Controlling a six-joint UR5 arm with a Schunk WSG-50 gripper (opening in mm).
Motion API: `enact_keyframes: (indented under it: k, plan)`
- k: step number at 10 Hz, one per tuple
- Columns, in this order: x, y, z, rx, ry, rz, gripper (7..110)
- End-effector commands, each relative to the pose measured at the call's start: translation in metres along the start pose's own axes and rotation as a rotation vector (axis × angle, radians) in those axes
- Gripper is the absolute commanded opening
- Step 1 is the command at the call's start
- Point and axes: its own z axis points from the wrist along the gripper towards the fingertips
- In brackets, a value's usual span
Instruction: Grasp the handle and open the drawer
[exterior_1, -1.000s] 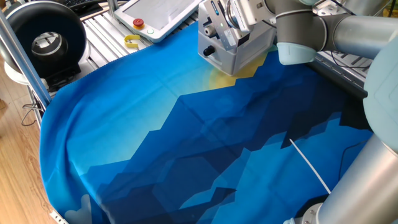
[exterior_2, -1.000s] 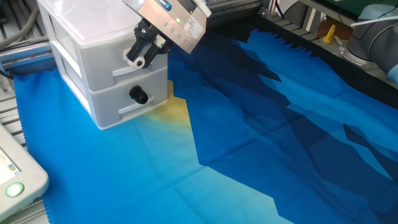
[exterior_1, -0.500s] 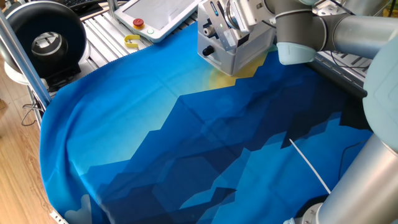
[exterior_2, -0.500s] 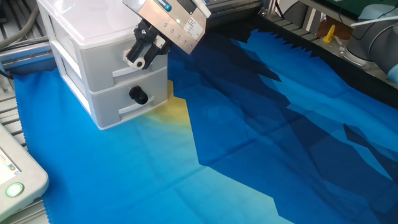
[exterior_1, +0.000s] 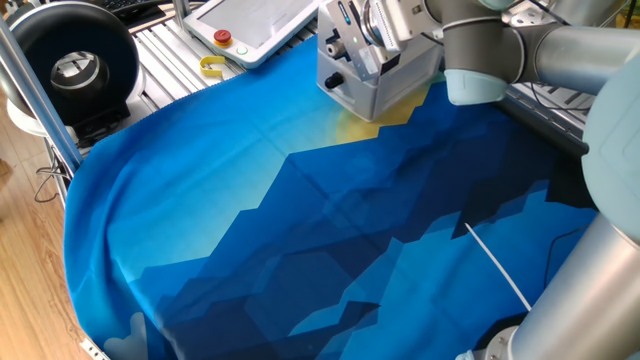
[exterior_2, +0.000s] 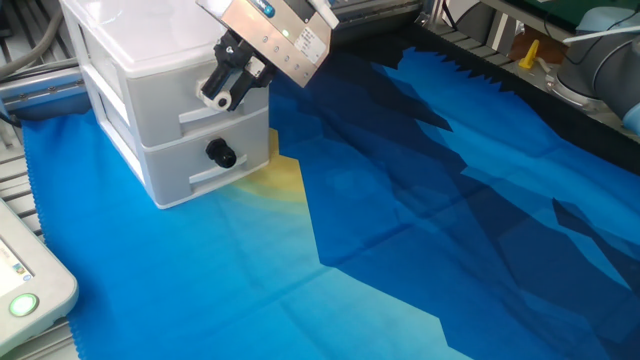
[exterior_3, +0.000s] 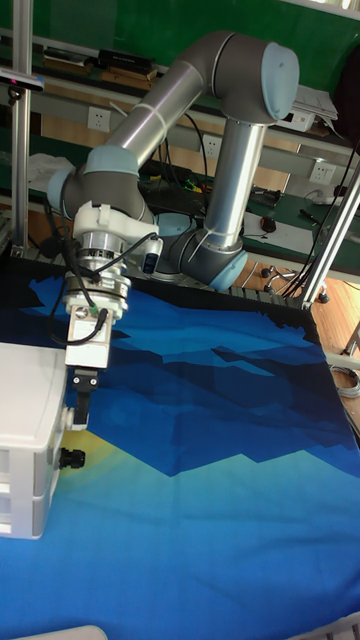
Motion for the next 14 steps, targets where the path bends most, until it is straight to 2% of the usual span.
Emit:
enact_keyframes:
  k: [1, 5, 7, 8, 10, 14]
  plan:
    - [0.002, -0.004, 0.0, 0.012, 0.007, 0.034, 7]
    - [-0.007, 0.003, 0.003, -0.024, -0.005, 0.009, 7]
    - [0.004, 0.015, 0.003, -0.077, 0.049, -0.024, 7]
    - [0.005, 0.018, 0.003, -0.091, 0.053, -0.026, 7]
    - [0.0, 0.01, 0.005, -0.063, 0.047, -0.01, 7]
    - [-0.009, 0.008, 0.009, -0.064, 0.059, 0.007, 7]
